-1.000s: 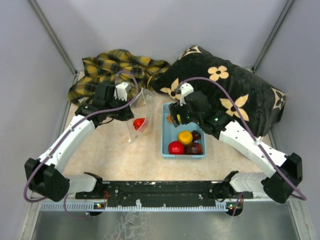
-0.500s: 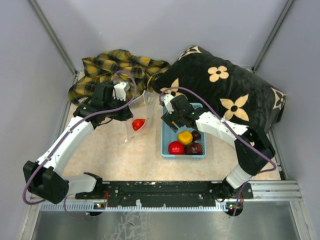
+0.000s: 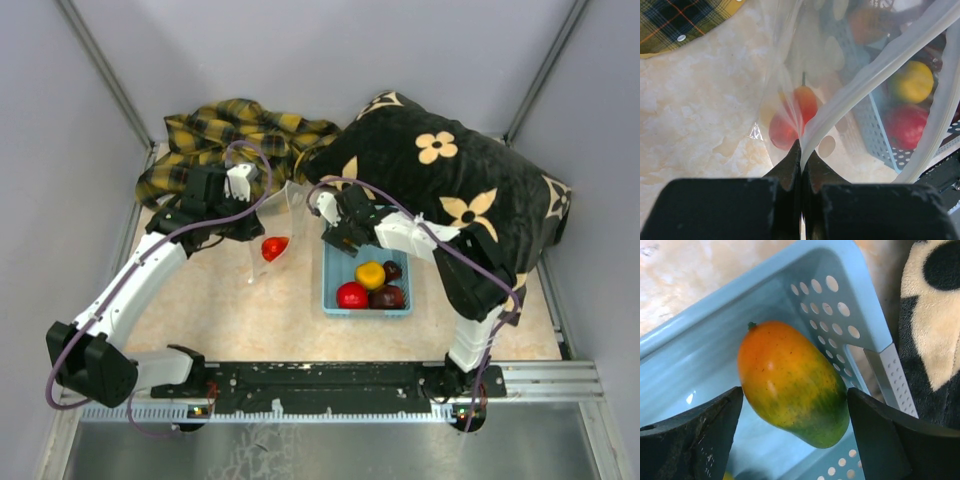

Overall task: Place the food in the zip-top bag and seal the zipper
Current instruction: Pick up the fake fruit from the bin.

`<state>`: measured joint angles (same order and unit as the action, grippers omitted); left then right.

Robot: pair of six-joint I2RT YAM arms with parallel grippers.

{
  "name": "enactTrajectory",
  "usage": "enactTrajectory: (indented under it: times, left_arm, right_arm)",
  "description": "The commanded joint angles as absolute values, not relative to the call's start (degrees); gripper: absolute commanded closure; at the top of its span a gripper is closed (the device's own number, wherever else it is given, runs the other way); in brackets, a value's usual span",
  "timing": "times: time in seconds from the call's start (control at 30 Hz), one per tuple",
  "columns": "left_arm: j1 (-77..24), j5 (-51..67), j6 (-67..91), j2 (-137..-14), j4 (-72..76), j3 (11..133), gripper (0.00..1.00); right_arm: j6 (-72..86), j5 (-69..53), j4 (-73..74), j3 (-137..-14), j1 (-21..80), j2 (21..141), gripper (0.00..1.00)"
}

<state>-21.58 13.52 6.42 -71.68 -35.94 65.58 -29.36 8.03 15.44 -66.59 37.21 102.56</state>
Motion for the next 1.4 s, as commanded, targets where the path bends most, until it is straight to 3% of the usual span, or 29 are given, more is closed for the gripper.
enactTrajectory:
  times: [0.0,0.6,0.83,1.07,1.37]
  left_arm:
    - [-21.2,13.5,6.5,-70.9,-34.4,65.0,1.00]
    - [-21.0,13.8,6.5,-70.9,-34.4,64.9,1.00]
    - [-21.0,14.5,6.5,-70.8,-34.2,64.9,1.00]
    - [-21.0,15.8,6.5,-70.1,-34.1,65.0,1.00]
    - [-20.9,19.7,6.5,-70.4,-33.8,64.8,1.00]
  right_arm:
    - [-32.4,7.2,14.2,-71.2,35.3,106.0,0.14]
    - [-28.8,-1.8,17.4,-75.2,33.8,111.3,0.17]
    - [-26.2,-0.6,18.7,-75.3,33.6,111.4,0.33]
    - [-20.7,-4.5,16.1,-69.5,33.6,100.2,0.49]
    - [-14.4,-4.8,10.8,-61.3,33.6,85.5,0.59]
